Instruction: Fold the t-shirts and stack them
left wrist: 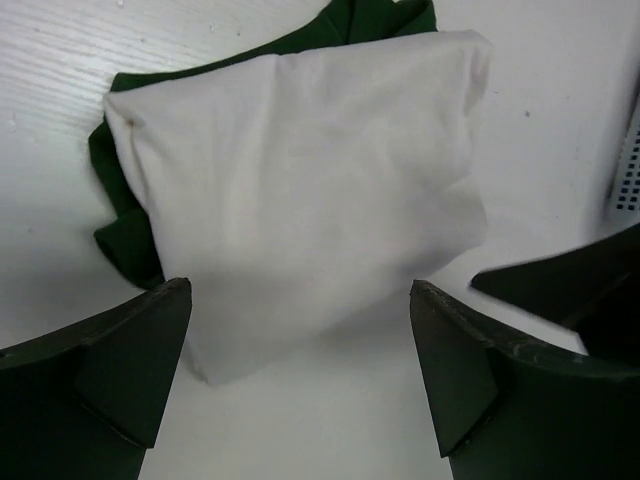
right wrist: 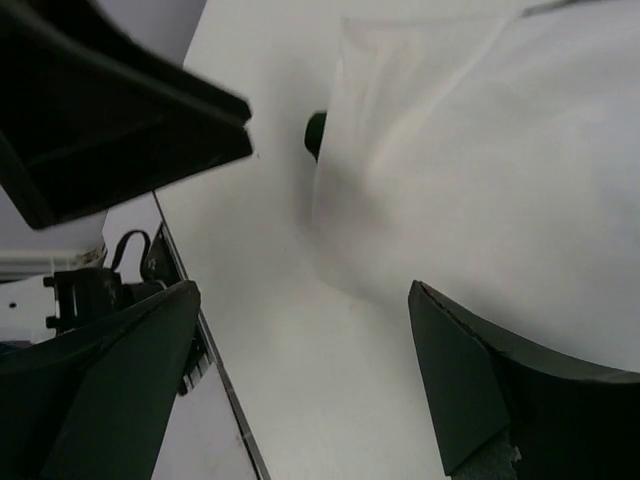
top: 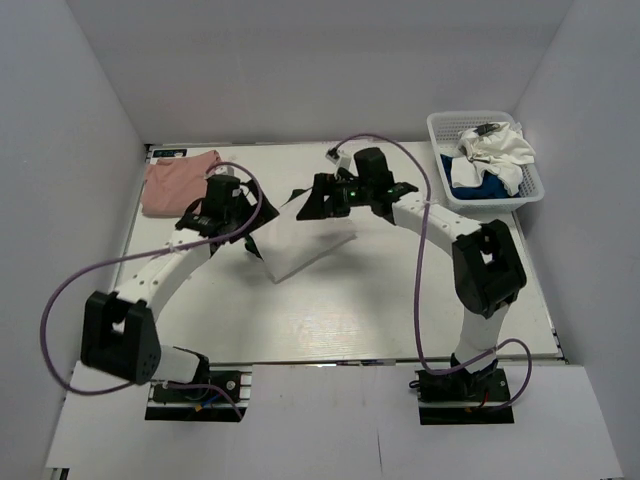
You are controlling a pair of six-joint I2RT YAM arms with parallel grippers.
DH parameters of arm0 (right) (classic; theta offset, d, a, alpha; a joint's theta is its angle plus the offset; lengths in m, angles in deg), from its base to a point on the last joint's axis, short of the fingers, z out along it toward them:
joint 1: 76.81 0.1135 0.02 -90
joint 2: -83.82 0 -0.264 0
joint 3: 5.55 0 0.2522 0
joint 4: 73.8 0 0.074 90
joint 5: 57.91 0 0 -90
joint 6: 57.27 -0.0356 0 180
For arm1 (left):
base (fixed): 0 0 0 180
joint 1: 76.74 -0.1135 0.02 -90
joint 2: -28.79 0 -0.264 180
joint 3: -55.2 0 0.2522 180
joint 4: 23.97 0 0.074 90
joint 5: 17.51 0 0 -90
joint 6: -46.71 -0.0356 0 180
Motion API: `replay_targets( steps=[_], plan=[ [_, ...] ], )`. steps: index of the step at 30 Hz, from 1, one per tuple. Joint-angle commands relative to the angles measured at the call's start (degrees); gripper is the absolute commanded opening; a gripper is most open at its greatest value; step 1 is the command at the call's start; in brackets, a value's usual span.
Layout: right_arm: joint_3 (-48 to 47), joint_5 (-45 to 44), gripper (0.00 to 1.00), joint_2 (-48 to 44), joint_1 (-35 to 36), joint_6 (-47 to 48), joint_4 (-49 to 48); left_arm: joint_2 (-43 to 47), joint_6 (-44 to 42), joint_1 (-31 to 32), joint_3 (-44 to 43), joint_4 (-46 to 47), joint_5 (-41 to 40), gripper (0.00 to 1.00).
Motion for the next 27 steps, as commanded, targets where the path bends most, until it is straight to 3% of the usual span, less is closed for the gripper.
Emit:
replay_targets(
  steps=[1,9,13,18,27],
  plan=[
    [3.53,5.93,0.9,3.23,1.53,-2.61,-8.15,-7.63,-1.03,-0.16,-6.0,-0.19,-0.06,1.0],
    [4.33,5.15,0.9,14.38,2.68,-4.37,-15.73,-20.38,0.98,-1.82,-7.34,-0.98,-4.19,1.0],
    [3.36,0.15,0.9,19.31,2.16,-2.98,-9.51,-27.06,2.74,-3.41,-9.27,-6.6,-5.34,1.0],
    [8.46,-2.16,0.9,16.42,3.12,-1.91,-11.07,-27.69,2.74,-4.64,-7.35,-3.37,-1.29,1.0],
    [-2.88,-1.09,0.9,3.97,4.79,1.25,-6.33,-19.97,-3.93,-3.5,-19.99,-6.34,-1.28,1.0]
  ],
)
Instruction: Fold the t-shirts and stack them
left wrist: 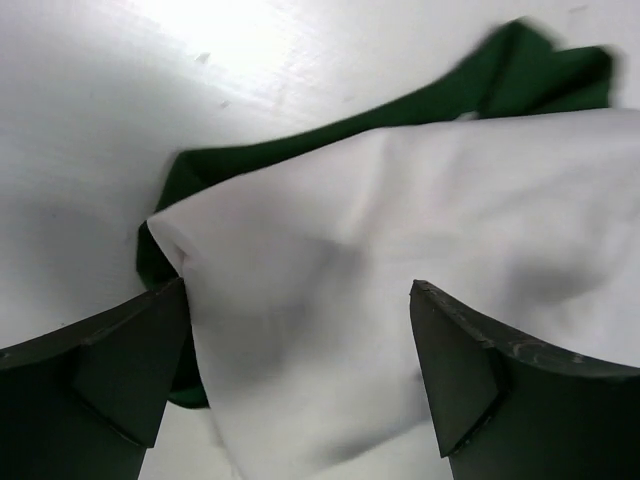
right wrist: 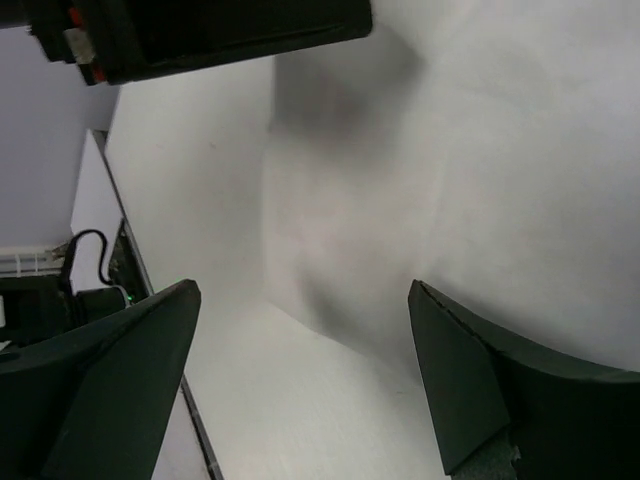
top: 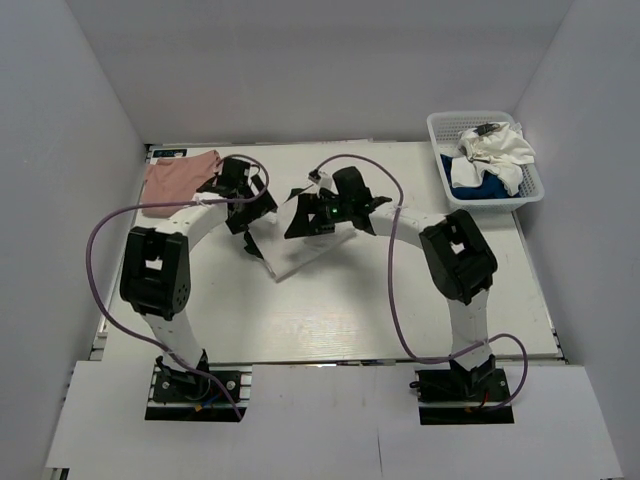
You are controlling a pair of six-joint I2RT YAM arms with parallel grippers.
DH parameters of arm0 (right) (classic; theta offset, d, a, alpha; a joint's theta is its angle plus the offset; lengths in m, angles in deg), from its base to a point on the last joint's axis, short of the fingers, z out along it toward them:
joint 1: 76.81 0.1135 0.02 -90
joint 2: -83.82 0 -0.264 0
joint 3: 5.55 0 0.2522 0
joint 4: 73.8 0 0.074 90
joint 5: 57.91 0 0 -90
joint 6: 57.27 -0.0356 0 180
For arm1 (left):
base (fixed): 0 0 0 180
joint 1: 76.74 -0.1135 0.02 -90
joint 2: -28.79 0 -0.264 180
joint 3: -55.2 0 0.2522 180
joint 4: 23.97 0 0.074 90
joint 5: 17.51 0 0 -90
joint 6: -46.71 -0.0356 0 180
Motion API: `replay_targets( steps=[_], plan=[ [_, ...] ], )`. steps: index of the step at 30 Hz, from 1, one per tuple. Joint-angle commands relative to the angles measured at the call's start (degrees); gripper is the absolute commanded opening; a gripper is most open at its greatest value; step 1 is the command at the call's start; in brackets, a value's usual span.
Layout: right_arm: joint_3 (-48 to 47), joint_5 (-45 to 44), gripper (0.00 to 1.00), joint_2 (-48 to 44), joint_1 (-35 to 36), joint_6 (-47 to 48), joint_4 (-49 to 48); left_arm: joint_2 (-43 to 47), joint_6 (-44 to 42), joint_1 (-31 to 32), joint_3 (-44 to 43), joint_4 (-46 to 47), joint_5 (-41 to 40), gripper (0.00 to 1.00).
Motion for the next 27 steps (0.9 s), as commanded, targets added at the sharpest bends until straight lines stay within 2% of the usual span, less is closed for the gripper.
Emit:
replay_targets(
  steps=[1,6,8,9,10,13,17,20,27],
  plan=[
    [-3.91,-1.88,0.9,-9.5,0.6,2.2,1.0,7.58,-4.11,0.72,-5.79,-2.34,-1.05,1.0],
    [5.49,-3.38,0.9,-20.74,0.07,-1.22,-3.84,9.7,-2.02,0.72,-5.8,-9.98,-2.54,1.0],
    [12.86,-5.74,0.9,-25.32,-0.02,-1.59,-6.39,10.32,-1.14,1.25,-3.35,-12.8,-3.6,1.0],
    [14.36,-7.58,0.9,-30.03,-0.02,-1.41,-6.65,11.01,0.18,1.25,-2.2,-12.81,-3.6,1.0],
    [18.29,-8.55,0.9,-31.73,-0.11,-0.98,-6.66,11.02,0.8,1.25,-0.02,-12.81,-2.99,1.0],
    [21.4,-13.3,0.9,-38.93,-0.54,1.22,-2.27,11.63,2.12,1.25,4.03,-12.81,-1.6,1.0],
    [26.41,-20.4,0.9,-47.37,-0.81,3.68,4.04,12.25,3.53,1.25,8.52,-9.21,0.35,1.0],
    [27.9,-22.36,0.9,-50.46,-1.33,5.09,8.61,11.73,4.06,1.25,10.45,-6.85,0.35,1.0],
    [30.8,-22.97,0.9,-53.63,-1.95,4.22,8.38,5.68,4.59,1.25,13.36,3.35,1.76,1.0]
  ],
)
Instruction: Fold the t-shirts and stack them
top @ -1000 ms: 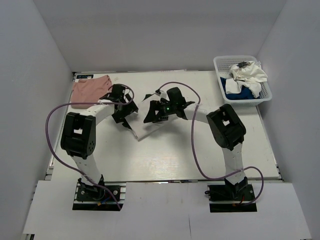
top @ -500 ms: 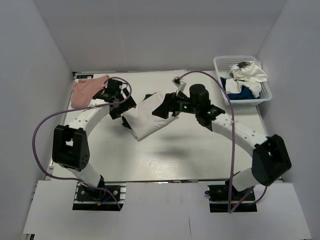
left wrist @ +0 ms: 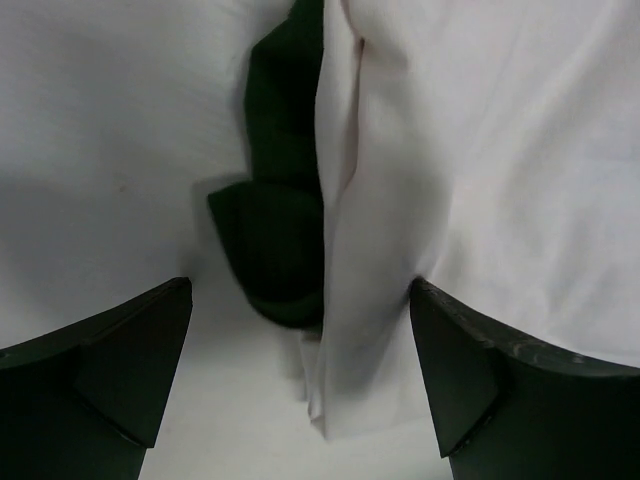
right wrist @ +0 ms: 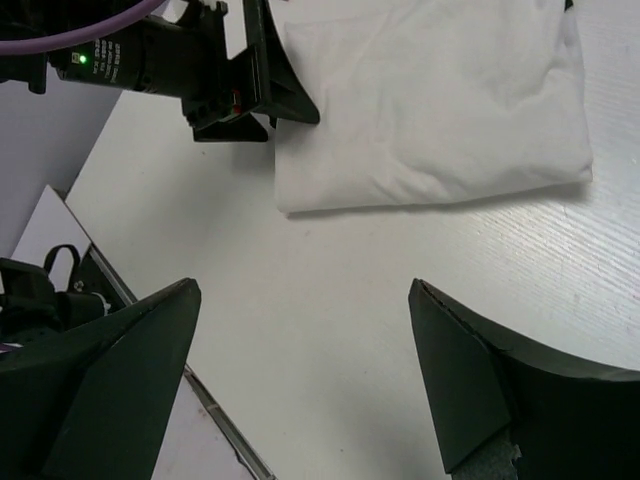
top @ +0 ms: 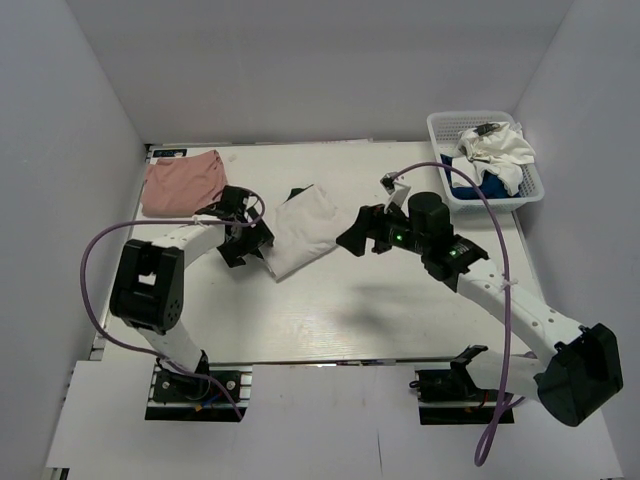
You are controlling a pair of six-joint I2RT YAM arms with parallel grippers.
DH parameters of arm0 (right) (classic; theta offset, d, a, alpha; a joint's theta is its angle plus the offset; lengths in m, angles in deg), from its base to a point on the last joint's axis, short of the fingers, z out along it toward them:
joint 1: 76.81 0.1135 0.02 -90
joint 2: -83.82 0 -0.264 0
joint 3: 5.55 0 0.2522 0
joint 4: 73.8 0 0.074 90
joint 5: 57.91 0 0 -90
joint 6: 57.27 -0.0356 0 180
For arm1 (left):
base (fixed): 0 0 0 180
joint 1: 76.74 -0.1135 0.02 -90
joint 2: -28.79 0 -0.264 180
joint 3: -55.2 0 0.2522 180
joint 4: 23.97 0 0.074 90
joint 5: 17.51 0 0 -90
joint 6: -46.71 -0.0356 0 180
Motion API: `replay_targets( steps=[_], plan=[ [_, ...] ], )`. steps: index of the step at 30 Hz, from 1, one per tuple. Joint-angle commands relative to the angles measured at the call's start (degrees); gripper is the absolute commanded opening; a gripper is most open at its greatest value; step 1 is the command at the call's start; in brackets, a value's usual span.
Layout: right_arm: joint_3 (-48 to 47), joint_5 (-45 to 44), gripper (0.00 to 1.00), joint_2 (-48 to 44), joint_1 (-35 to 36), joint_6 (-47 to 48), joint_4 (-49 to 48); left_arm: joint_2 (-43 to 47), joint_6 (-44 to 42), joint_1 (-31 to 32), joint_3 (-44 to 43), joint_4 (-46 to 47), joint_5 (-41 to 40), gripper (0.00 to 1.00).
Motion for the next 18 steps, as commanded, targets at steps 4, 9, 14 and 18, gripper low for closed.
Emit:
replay_targets(
  steps=[4,9,14,18],
  plan=[
    [2.29,-2.15,0.9,-1.6,-0.53,-1.1,0.4,-5.69,0.72,0.35,-0.63,10.2,2.2,1.0],
    [2.73,-6.09,0.9,-3.52,-0.62,0.3,2.5,-6.85,-1.82,0.35,-1.25,14.32,3.6,0.79],
    [4.22,-13.04,0.9,-5.28,-0.97,1.44,4.7,-7.99,-5.34,0.35,-1.86,20.65,9.13,0.36],
    [5.89,-17.42,0.9,-8.01,-1.41,1.44,4.88,-9.13,-11.31,0.35,-6.07,22.34,11.6,0.14]
  ],
)
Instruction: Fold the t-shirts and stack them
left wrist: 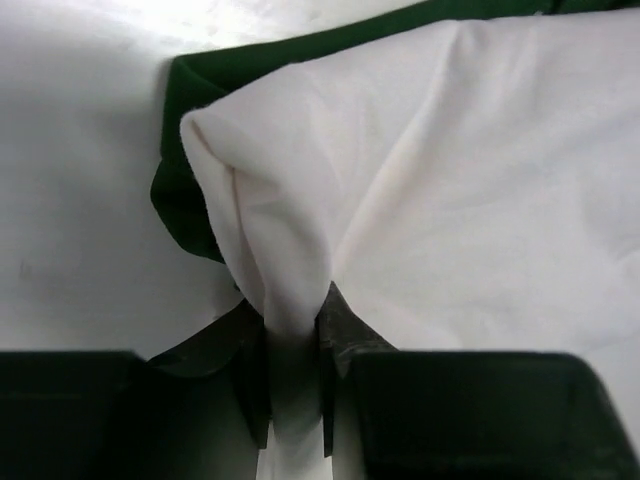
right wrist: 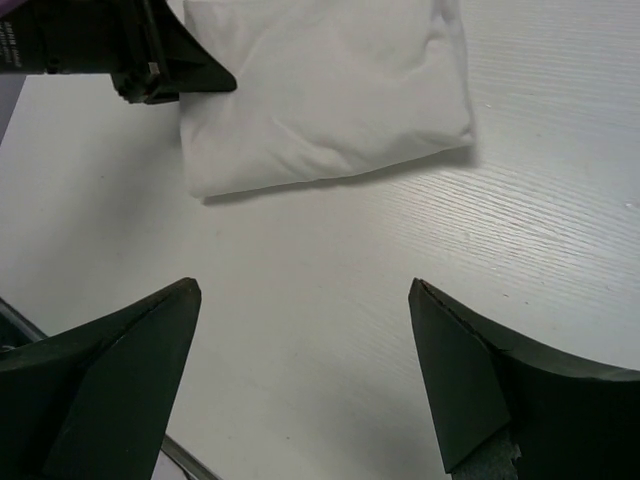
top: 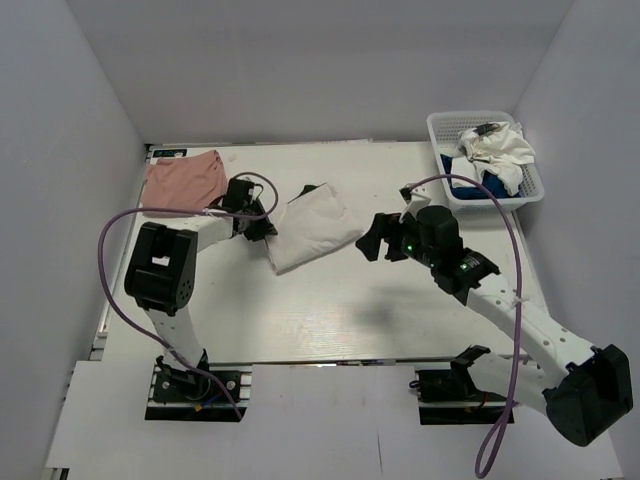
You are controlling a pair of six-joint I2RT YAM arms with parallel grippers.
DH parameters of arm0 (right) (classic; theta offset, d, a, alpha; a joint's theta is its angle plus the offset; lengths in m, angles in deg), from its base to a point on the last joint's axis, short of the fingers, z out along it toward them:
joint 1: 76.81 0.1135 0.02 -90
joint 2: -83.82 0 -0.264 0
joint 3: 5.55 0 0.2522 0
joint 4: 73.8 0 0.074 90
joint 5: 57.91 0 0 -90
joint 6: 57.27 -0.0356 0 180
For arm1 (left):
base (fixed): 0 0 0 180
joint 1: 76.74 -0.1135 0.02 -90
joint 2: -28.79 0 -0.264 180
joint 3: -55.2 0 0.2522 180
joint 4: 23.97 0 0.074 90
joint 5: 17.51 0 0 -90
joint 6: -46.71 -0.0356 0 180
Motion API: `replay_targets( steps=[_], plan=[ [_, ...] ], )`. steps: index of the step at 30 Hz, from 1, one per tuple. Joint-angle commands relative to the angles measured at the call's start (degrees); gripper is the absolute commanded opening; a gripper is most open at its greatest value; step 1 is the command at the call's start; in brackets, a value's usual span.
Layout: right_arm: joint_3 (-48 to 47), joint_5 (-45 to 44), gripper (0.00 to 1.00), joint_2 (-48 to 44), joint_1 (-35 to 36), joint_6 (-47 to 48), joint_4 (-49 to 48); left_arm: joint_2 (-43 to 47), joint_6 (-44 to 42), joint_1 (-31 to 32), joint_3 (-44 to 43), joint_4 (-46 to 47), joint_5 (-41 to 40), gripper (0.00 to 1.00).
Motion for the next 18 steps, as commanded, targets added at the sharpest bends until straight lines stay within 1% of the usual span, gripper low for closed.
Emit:
replay_targets(
  steps=[1,2,3,4,5,6,7,8,9,10,12,13,14,15,16,18],
  plan=[
    [1.22,-6.33,0.9,-3.83,-0.38,1.16,0.29,-0.28,-8.68,0.35,-5.53,2.71,2.32,0.03],
    [1.57,-7.82,0.9,-4.37,-0.56,1.33,0.64,-0.8,-10.46,0.35,-10.07,-1.31,1.0,0.0],
    [1.83,-8.36,0.9,-5.85,-0.56,1.6,1.16,-0.81,-15.44,0.35,-12.46,-3.26,0.03,0.0],
    [2.1,-8.71,0.9,-6.47,-0.82,2.04,1.25,-0.81,-18.45,0.35,-14.92,-5.28,-0.67,0.0],
    [2.54,-10.63,0.9,-6.83,-0.74,2.39,1.6,-0.81,-21.26,-0.17,-19.65,-9.22,-0.68,0.0],
    [2.71,-11.17,0.9,-7.62,-0.74,2.39,2.22,-0.81,-24.16,-0.17,-21.87,-11.08,-0.68,0.0],
    [2.89,-11.7,0.9,-8.32,-0.82,2.91,2.31,-0.81,-29.41,-0.78,-26.5,-13.19,-0.42,0.0],
    [3.15,-13.09,0.9,-9.02,-0.91,3.01,2.92,-0.81,-31.29,-0.79,-28.64,-17.3,-1.46,0.0],
    [3.16,-13.37,0.9,-9.12,-0.91,2.92,3.27,-0.81,-33.74,-0.79,-30.4,-18.73,-3.82,0.0],
    [3.16,-14.07,0.9,-9.55,-0.74,3.44,3.36,-0.81,-38.38,-0.79,-33.55,-20.23,-5.32,0.0],
    [2.81,-14.77,0.9,-9.56,-1.0,3.8,4.33,-0.81,-42.8,-0.79,-36.73,-24.87,-7.7,0.0],
    [2.28,-15.39,0.9,-9.47,-1.0,4.23,4.85,-0.81,-44.39,-0.79,-39.79,-26.03,-9.54,0.0],
    [1.58,-15.83,0.9,-9.3,-1.0,4.76,5.64,-1.42,-47.45,-1.31,-41.21,-27.17,-11.21,0.0],
    [1.23,-16.96,0.9,-9.29,-1.0,5.2,5.82,-1.42,-48.96,-1.32,-42.53,-28.75,-13.92,0.0],
    [0.7,-17.41,0.9,-9.12,-0.91,5.29,5.91,-1.42,-50.45,-1.32,-44.72,-29.29,-14.91,0.0],
    [-0.18,-18.37,0.9,-8.59,-1.0,6.26,5.83,-1.95,-54.59,-1.84,-46.58,-29.9,-17.8,0.0]
  ],
)
